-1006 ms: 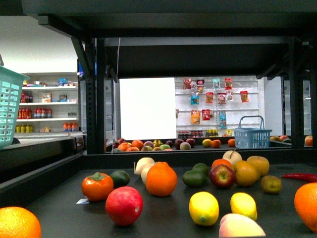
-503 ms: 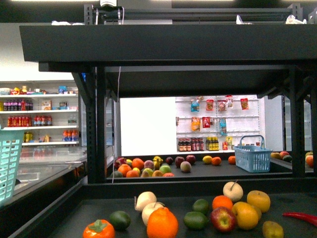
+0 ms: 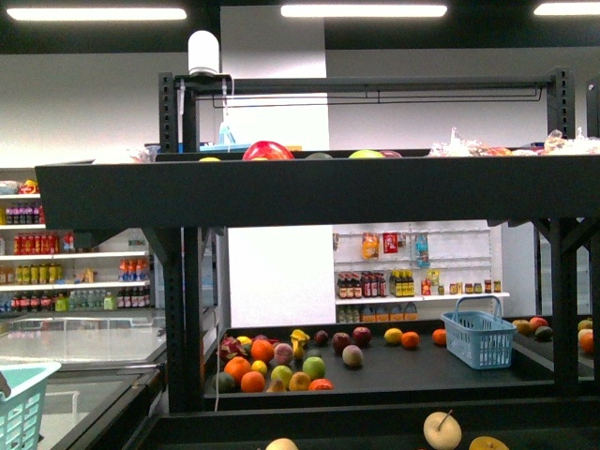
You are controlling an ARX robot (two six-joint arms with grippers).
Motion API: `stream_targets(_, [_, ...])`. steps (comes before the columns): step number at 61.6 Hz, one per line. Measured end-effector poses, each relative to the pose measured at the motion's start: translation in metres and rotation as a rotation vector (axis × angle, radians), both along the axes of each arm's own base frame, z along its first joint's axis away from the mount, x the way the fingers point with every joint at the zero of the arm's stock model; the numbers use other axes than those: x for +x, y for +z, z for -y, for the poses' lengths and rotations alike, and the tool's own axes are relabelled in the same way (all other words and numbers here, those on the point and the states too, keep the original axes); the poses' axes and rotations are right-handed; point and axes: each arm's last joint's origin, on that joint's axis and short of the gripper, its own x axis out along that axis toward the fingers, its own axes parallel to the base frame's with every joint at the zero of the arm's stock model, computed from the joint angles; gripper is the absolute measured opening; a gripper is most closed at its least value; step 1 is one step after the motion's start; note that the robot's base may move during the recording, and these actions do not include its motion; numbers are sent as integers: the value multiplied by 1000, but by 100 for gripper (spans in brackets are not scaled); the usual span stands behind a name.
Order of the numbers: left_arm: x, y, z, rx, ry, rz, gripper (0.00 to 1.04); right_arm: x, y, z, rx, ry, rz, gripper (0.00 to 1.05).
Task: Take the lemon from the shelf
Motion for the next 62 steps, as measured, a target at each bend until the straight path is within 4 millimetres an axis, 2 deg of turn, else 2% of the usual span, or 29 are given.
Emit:
stream_targets(16, [0, 0, 0, 0, 0, 0, 97, 0, 0, 0, 0, 0, 0, 97])
stream_targets(21, [4, -1, -1, -147, 70, -194, 97, 0, 0, 0, 0, 0, 0, 97])
stream_targets(25, [14, 10, -3, -248, 70, -231, 97, 0, 0, 0, 0, 1, 0, 97])
stream_targets(30, [31, 39, -10, -371, 44, -200, 97, 0, 0, 0, 0, 1, 0, 97])
stream_targets(32, [44, 61, -20, -444, 38, -176, 97, 0, 0, 0, 0, 1, 0, 97])
stream_targets(36, [67, 89, -43, -580, 39, -157, 97, 0, 0, 0, 0, 1, 0, 97])
stream_targets(44, [108, 115, -94, -811, 79, -126, 97, 0, 0, 0, 0, 1, 0, 97])
stream_targets(51, [145, 118, -131, -1007, 96, -108, 97, 0, 0, 0, 0, 1, 0, 97])
stream_targets(62, [198, 109, -162, -1232, 105, -96, 97, 0, 0, 0, 0, 1, 0, 97])
